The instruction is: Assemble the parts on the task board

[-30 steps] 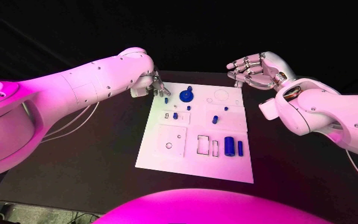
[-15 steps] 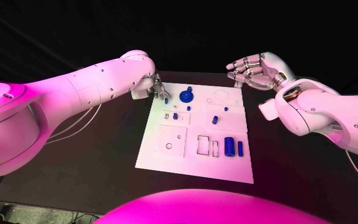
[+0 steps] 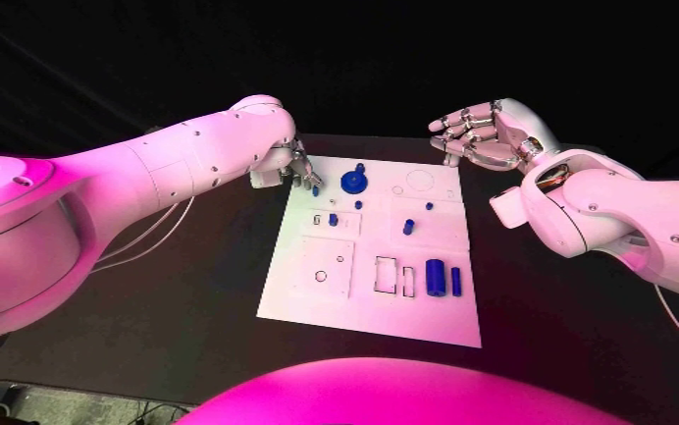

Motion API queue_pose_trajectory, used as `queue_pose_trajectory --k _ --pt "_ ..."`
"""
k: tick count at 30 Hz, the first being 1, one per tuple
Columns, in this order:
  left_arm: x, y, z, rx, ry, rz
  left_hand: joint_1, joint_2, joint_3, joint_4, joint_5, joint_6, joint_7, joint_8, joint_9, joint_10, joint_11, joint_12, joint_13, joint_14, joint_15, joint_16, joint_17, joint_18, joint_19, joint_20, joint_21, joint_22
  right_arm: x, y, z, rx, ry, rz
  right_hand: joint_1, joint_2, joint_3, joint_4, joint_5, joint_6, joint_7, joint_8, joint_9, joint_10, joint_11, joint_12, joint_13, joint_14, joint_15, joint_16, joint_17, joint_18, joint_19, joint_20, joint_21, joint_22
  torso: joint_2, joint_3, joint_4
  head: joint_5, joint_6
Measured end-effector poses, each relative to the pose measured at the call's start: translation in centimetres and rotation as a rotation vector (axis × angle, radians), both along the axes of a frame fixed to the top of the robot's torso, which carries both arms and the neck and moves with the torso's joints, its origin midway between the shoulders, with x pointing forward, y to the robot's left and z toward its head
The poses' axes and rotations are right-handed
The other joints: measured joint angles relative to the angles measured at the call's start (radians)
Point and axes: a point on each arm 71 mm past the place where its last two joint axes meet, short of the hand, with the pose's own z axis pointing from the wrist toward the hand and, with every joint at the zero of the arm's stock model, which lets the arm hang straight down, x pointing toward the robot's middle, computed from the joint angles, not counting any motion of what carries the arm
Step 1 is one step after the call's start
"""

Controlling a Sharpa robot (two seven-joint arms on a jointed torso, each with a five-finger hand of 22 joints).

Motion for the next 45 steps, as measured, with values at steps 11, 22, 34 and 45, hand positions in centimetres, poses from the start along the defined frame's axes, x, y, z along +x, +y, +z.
queue_pose_trajectory --k 11,22,34,45 --pt "0.01 0.05 -0.05 -0.008 0.000 0.002 0.021 0.021 0.002 -0.002 0.000 0.000 0.000 0.000 -0.003 -0.004 -0.004 0.000 -0.004 0.000 0.000 0.000 0.000 0.000 0.000 0.000 0.000 0.002 -0.01 0.03 -0.04 0.001 0.001 0.000 0.000 0.000 0.000 0.000 0.000 0.000 0.000 0.000 0.000 0.000 0.000 0.000 -0.001 0.000 0.000 0.000 0.000 0.000 0.000 0.000 0.000 0.000 0.000 0.0000 -0.0012 -0.002 -0.002" --pt "0.06 0.04 -0.08 -0.013 0.003 0.004 0.021 0.021 0.002 -0.002 0.000 0.000 0.000 0.000 -0.003 -0.004 -0.004 0.000 -0.004 0.000 0.000 0.004 0.000 0.000 0.000 0.000 0.000 0.005 -0.03 0.04 -0.04 0.002 0.002 0.001 0.000 0.000 0.000 0.000 0.000 0.000 0.000 0.000 0.000 0.000 0.000 0.000 -0.001 0.000 0.000 0.000 0.001 0.000 0.000 0.000 0.000 0.000 0.000 0.0008 -0.0010 -0.003 -0.002" --pt "0.09 0.03 -0.15 -0.013 0.011 0.002 0.025 0.025 0.002 -0.002 0.000 0.004 -0.004 0.000 -0.003 -0.004 -0.004 0.000 -0.005 0.000 0.000 0.004 0.000 0.000 0.000 0.000 0.000 0.008 -0.05 0.01 -0.03 0.002 0.003 0.000 0.000 0.000 0.000 0.000 0.000 0.000 0.000 0.000 0.000 0.000 0.000 0.000 -0.001 0.000 0.000 0.000 0.001 0.000 0.000 0.000 0.000 0.000 0.000 0.0000 -0.0007 -0.004 -0.002" --pt "0.04 0.05 -0.23 -0.015 0.023 0.000 0.087 0.050 0.024 -0.014 0.004 0.007 -0.007 0.000 -0.008 -0.004 -0.004 0.000 -0.013 0.000 0.000 0.004 0.000 0.000 0.000 0.000 0.004 0.013 -0.04 0.02 -0.03 0.003 0.003 0.000 0.000 0.000 0.000 0.000 0.000 0.000 0.000 0.000 0.000 0.000 0.000 0.000 -0.001 0.000 0.000 0.000 0.000 0.000 0.000 0.000 0.000 -0.001 0.000 -0.0007 -0.0005 -0.005 -0.002"
